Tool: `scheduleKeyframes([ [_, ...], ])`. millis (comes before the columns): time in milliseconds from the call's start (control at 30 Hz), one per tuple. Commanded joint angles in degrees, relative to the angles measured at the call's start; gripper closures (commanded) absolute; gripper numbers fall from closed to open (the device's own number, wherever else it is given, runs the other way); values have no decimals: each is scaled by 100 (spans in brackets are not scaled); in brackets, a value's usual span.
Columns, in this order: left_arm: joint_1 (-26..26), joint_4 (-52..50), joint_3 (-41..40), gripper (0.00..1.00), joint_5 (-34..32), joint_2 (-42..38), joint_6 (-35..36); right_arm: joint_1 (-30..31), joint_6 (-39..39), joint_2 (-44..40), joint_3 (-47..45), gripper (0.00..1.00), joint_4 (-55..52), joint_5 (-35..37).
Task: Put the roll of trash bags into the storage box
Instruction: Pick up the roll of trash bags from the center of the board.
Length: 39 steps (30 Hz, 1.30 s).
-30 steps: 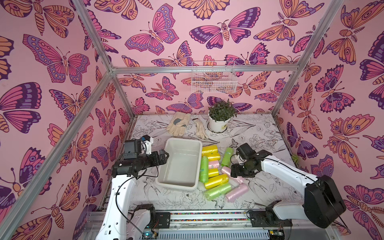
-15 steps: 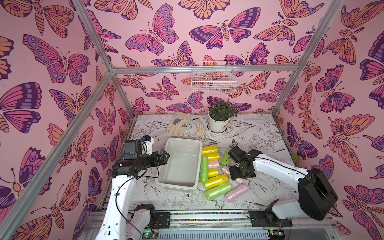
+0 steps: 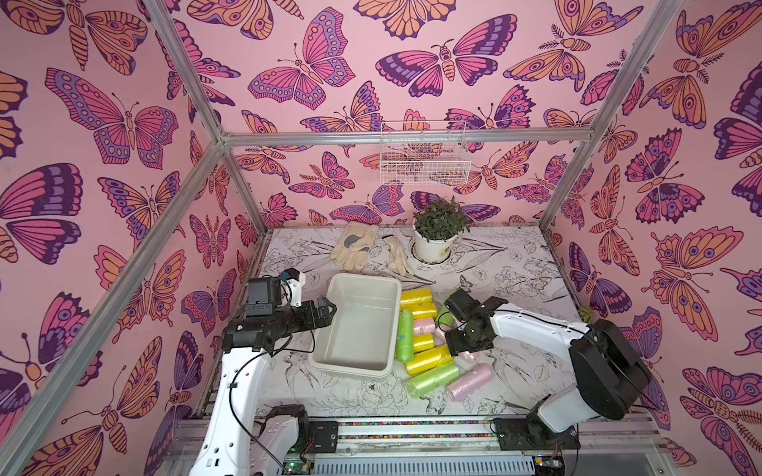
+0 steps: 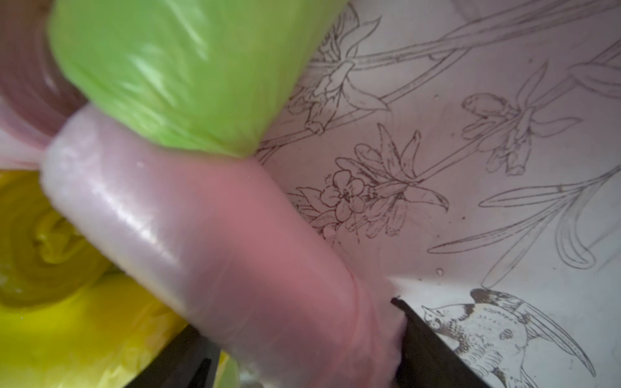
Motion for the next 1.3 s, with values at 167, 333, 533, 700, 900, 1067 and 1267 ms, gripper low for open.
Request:
scheduleKeyframes([
  [167,-43,17,-84,0,5,-34,37,38,-58,-26,-285,31,149,-76],
  [333,-43,16,-88,0,2,-37,36,37,-85,66,-245,42,168,-100],
  [533,-61,20,-95,0,-4,-59,40,36,-100,209,-218,54,166,-125],
  [700,-77,19,-97,0,-8,-65,40,65,-193,-162,-176,72,37,-90],
  [900,-87,23,-95,0,-33,-128,32,223,-151,-663,155,82,-372,297],
  [1067,-96,26,-97,0,-26,-148,38,415,-195,-1113,573,89,-787,605],
  [1267,-113,16,-162,0,-494,-72,-79,482,-441,-1391,1621,92,-1454,777],
])
